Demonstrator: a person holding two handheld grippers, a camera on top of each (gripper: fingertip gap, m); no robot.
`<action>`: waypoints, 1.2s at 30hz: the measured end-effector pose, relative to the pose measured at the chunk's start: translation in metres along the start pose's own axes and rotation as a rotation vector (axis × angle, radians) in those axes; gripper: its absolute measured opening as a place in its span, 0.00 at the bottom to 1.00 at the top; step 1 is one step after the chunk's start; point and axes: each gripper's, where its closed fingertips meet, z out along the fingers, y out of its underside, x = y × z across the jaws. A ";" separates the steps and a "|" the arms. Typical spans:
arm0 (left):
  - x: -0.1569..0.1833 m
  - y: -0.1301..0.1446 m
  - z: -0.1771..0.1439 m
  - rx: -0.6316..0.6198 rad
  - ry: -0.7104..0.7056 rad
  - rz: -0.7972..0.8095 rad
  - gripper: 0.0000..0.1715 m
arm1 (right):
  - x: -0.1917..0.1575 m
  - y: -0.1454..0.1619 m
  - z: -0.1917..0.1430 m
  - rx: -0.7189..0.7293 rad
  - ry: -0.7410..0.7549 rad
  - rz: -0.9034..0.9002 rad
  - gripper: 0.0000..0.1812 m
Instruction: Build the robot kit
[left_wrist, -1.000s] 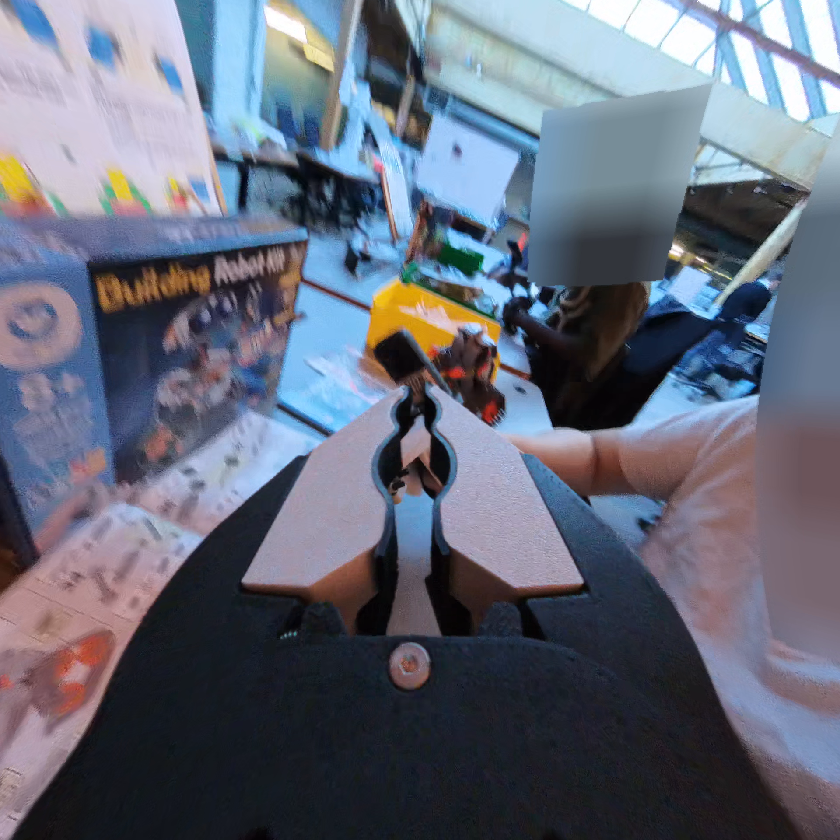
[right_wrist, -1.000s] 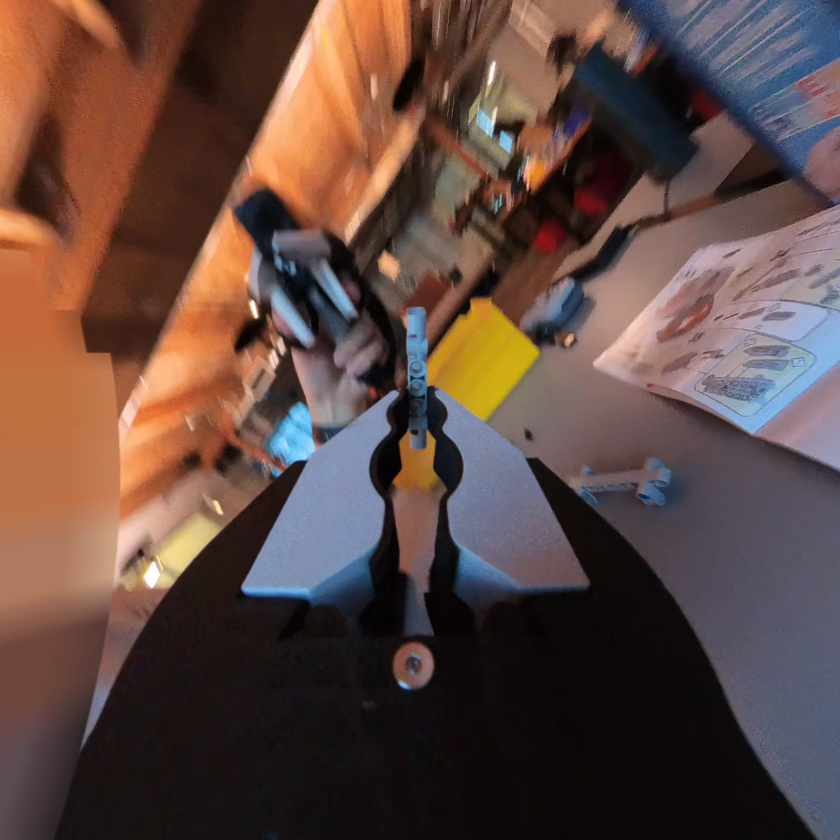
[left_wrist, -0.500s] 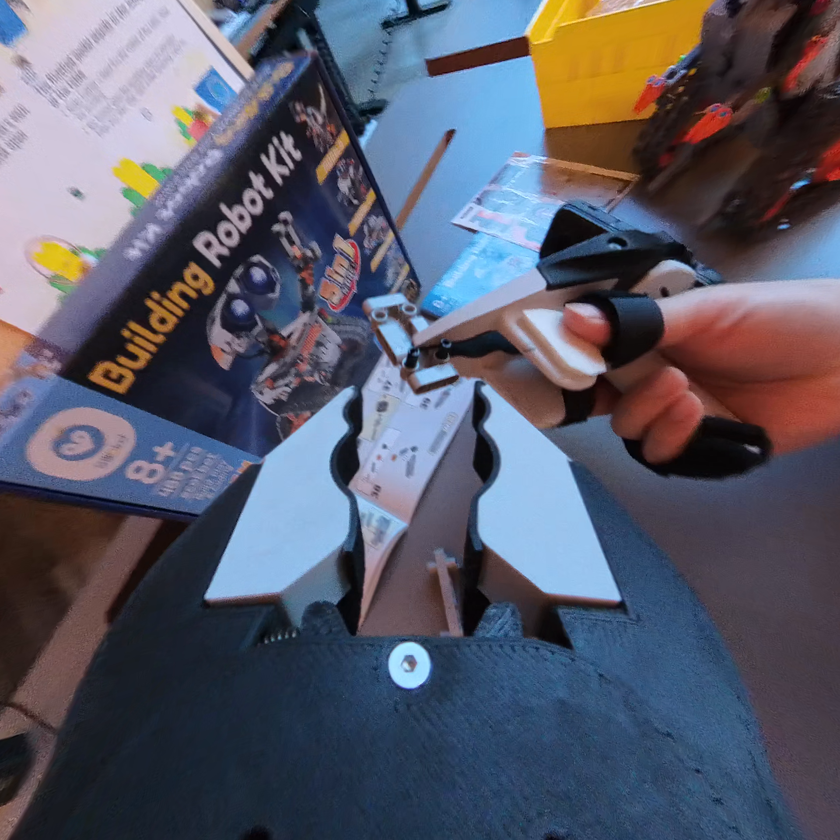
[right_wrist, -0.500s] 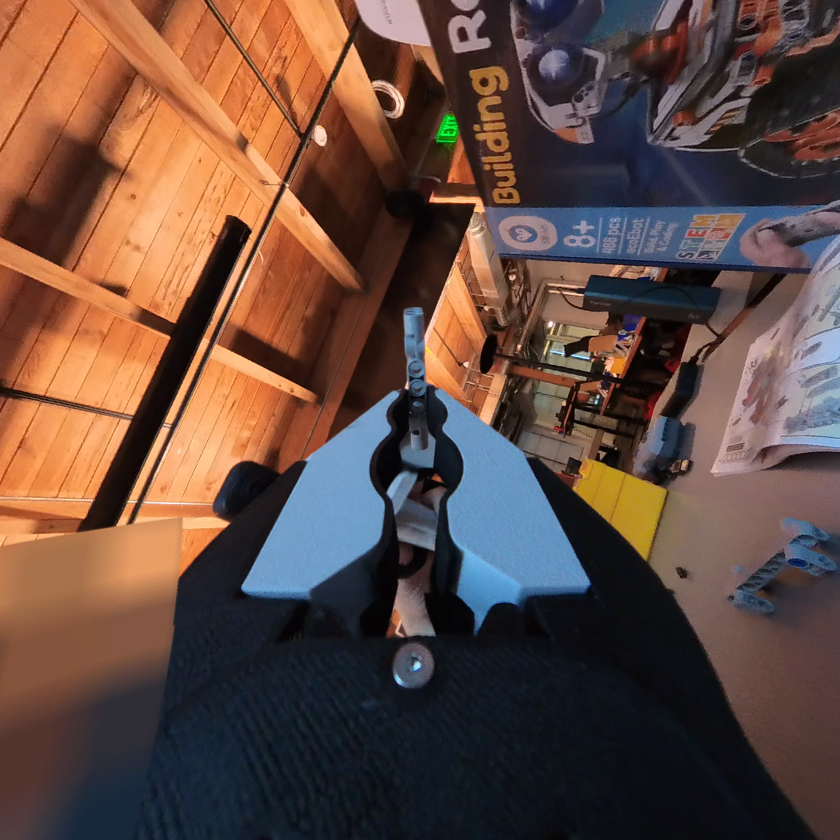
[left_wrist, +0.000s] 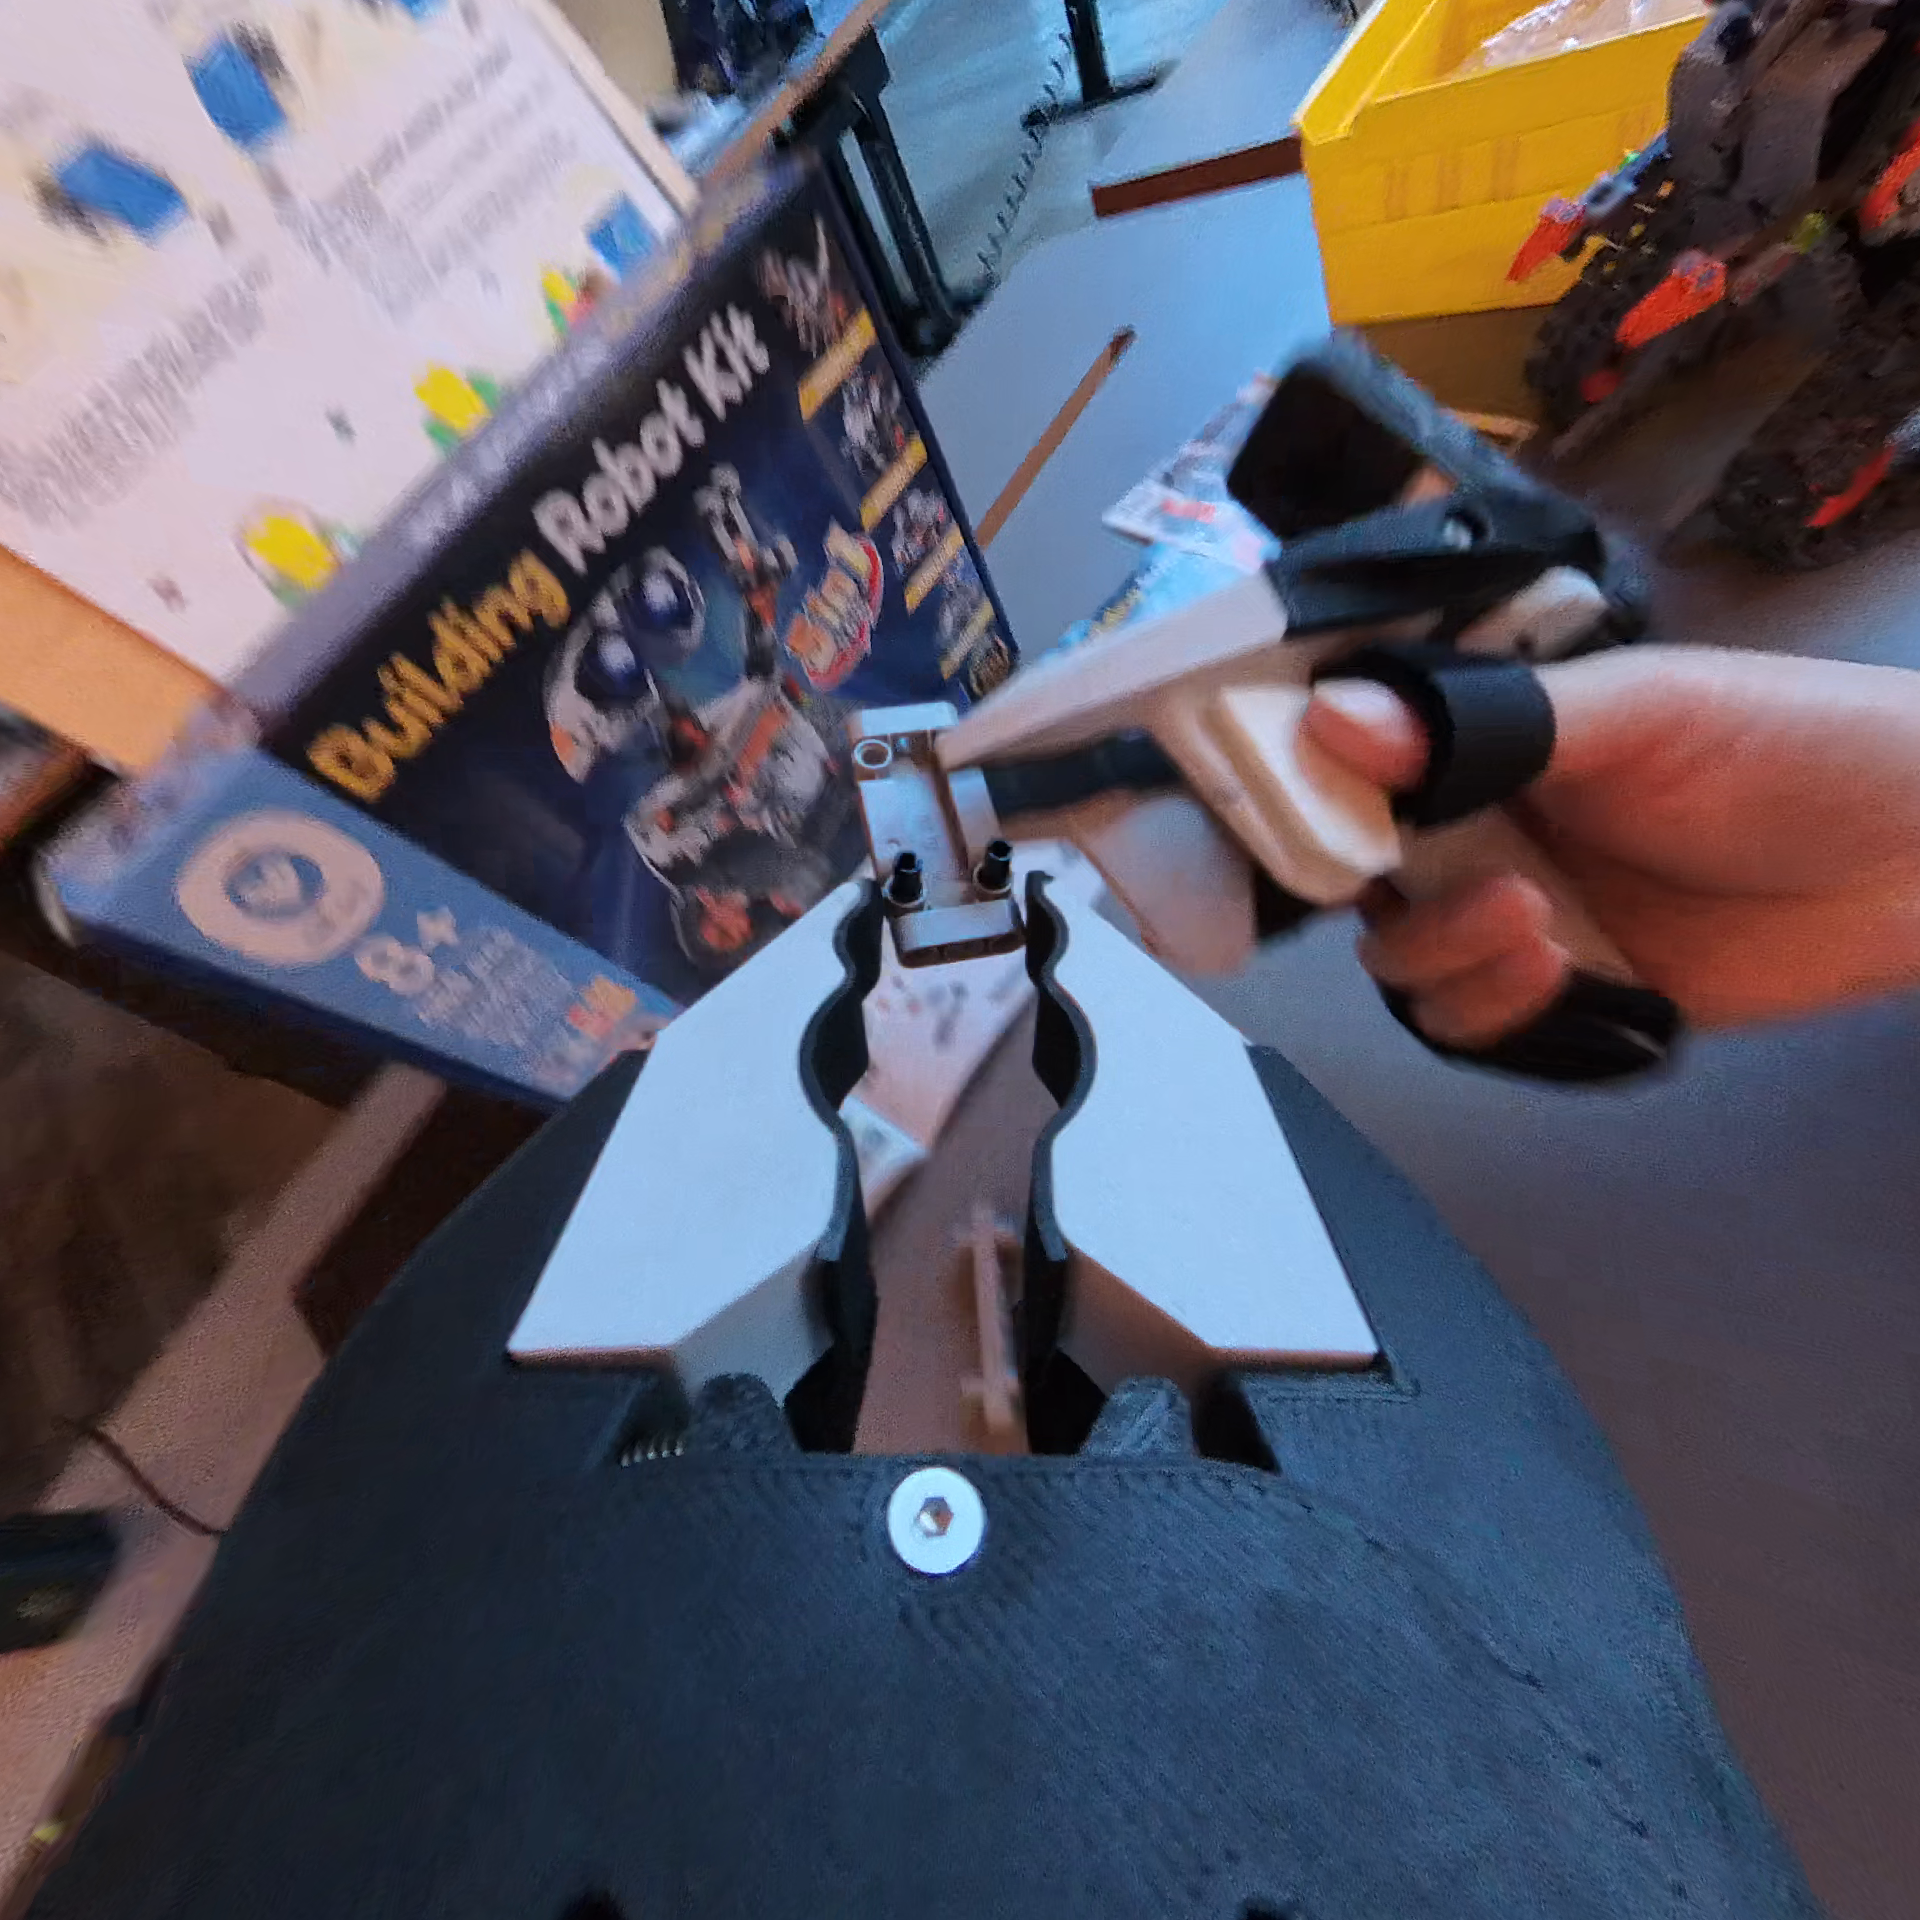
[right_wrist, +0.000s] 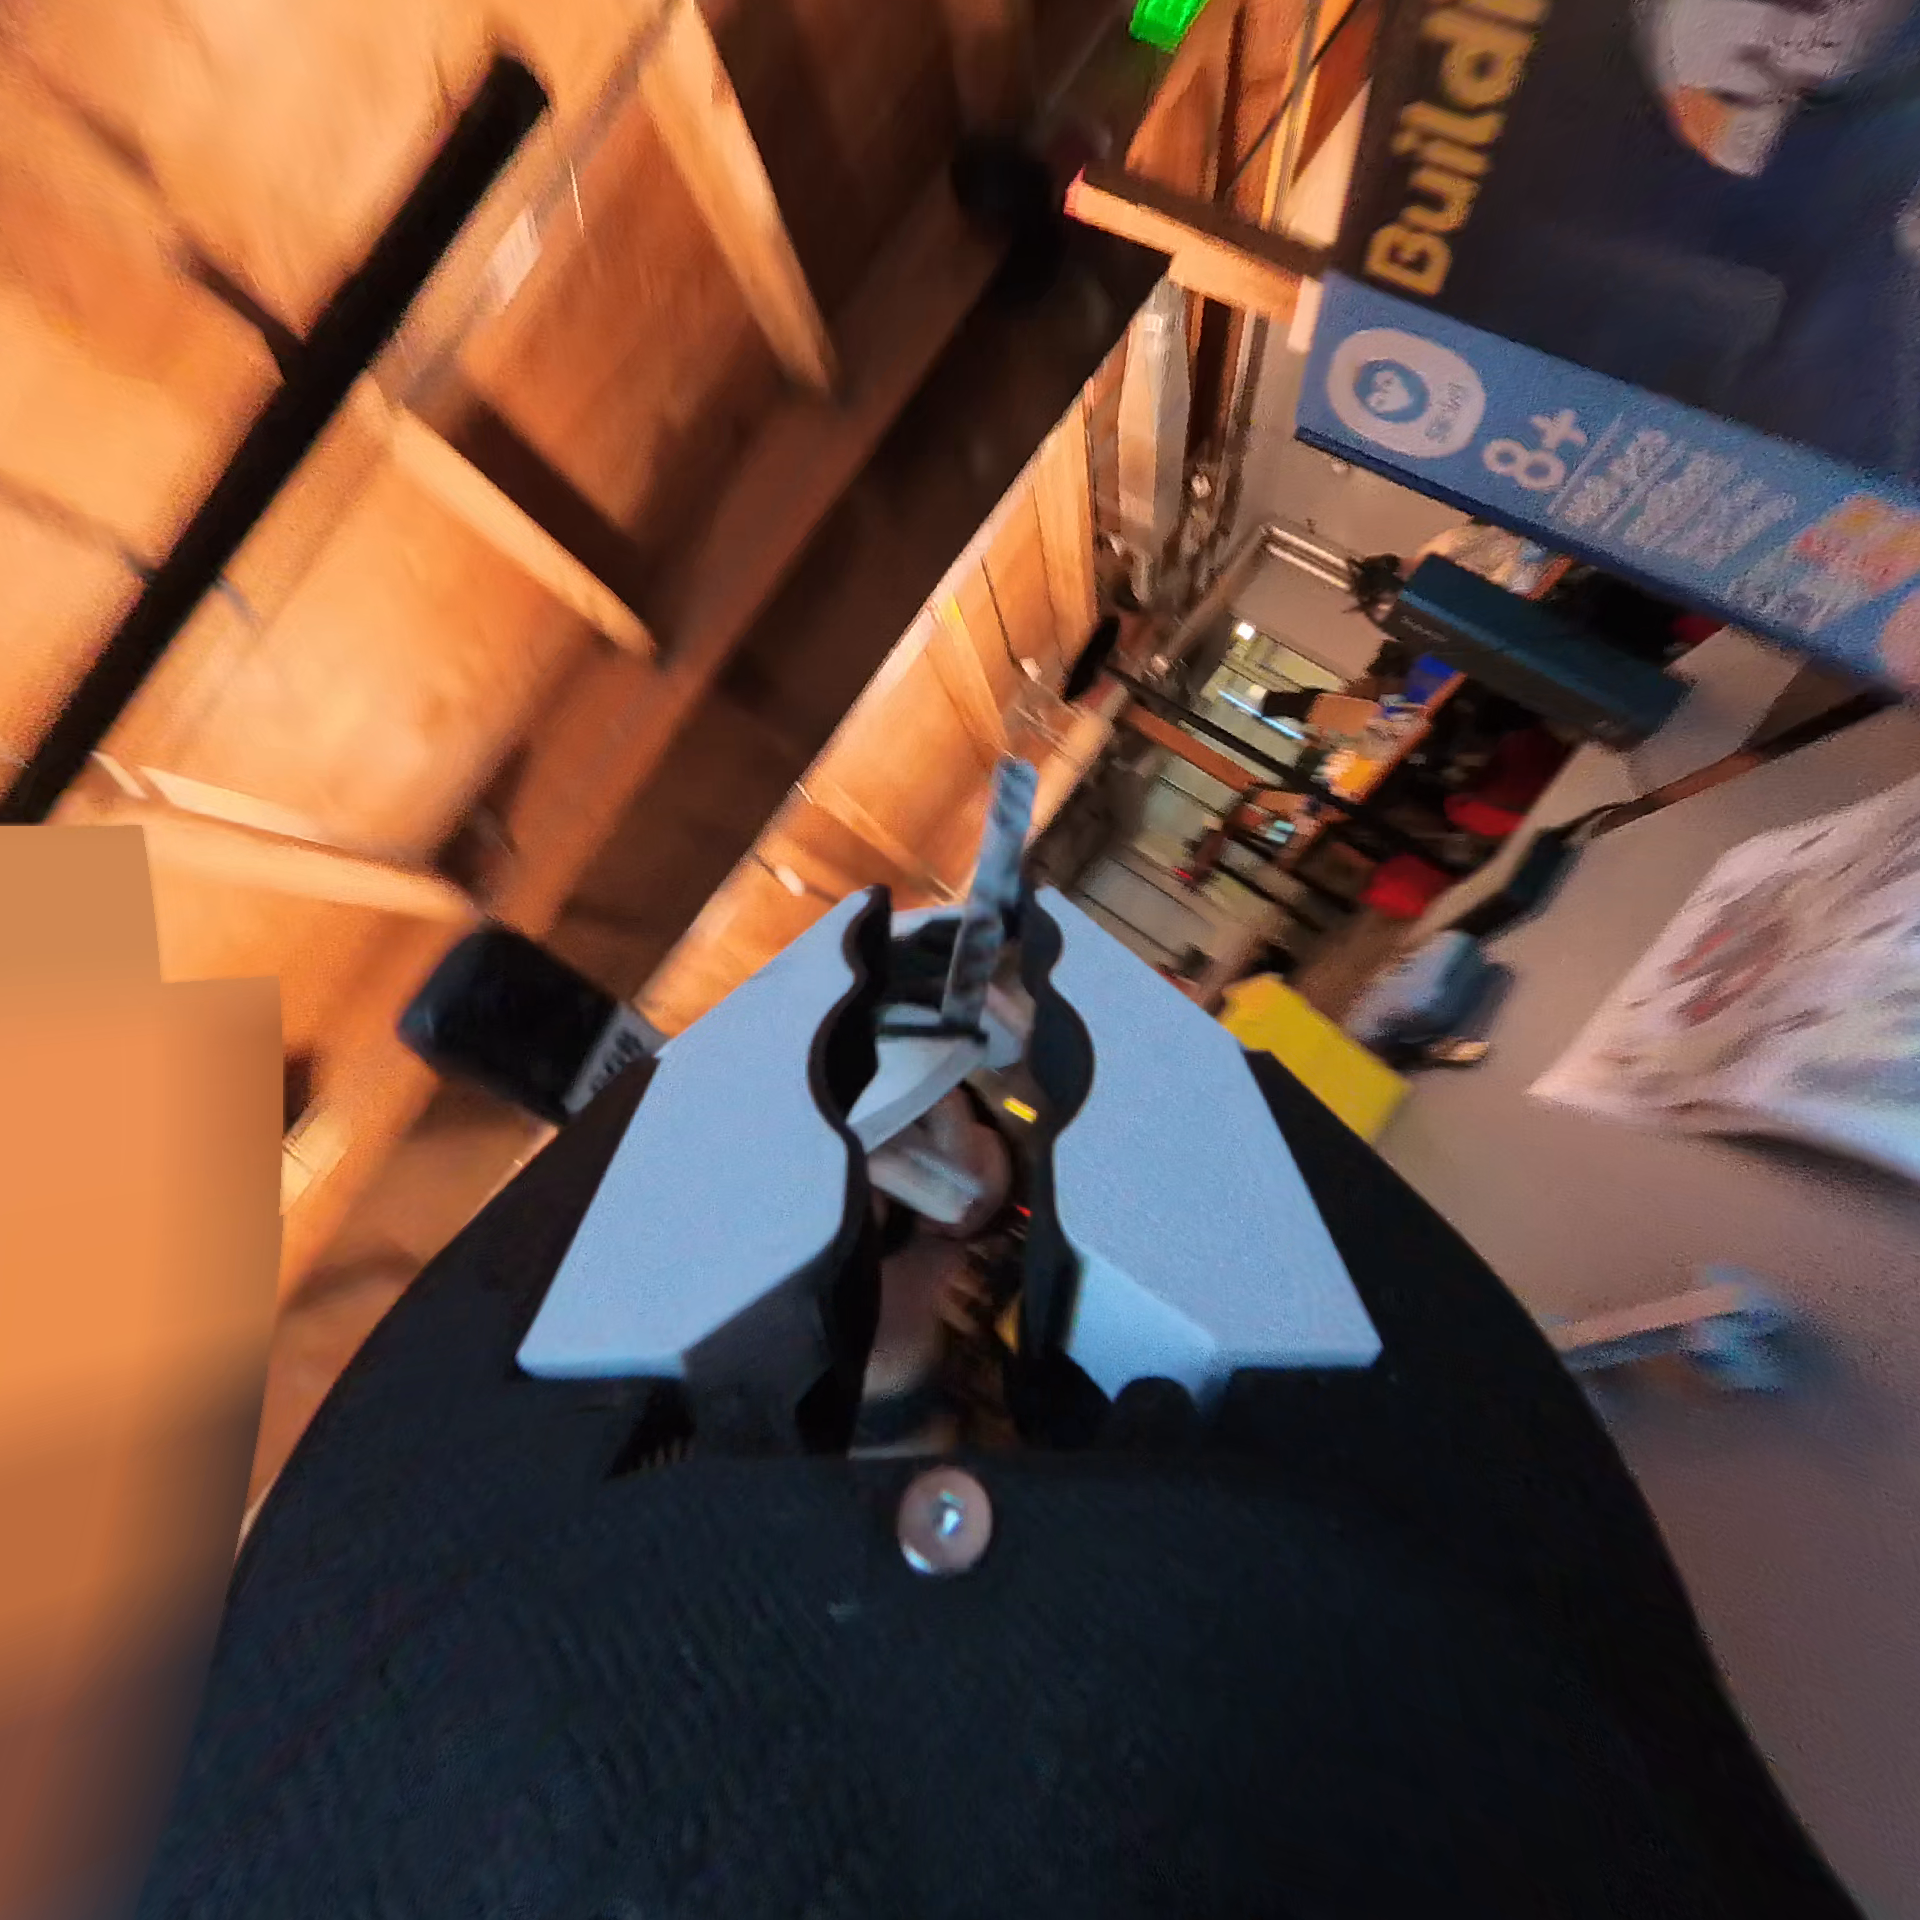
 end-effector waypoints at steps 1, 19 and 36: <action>0.002 0.013 -0.009 -0.012 0.045 -0.045 0.15 | 0.002 0.005 0.001 -0.070 0.018 -0.131 0.17; 0.065 0.104 -0.035 0.162 0.696 -0.309 0.14 | 0.064 0.120 -0.047 -0.898 -0.037 -0.853 0.16; 0.054 0.112 -0.022 0.269 0.649 -0.535 0.17 | 0.076 0.110 -0.047 -0.872 0.048 -0.708 0.14</action>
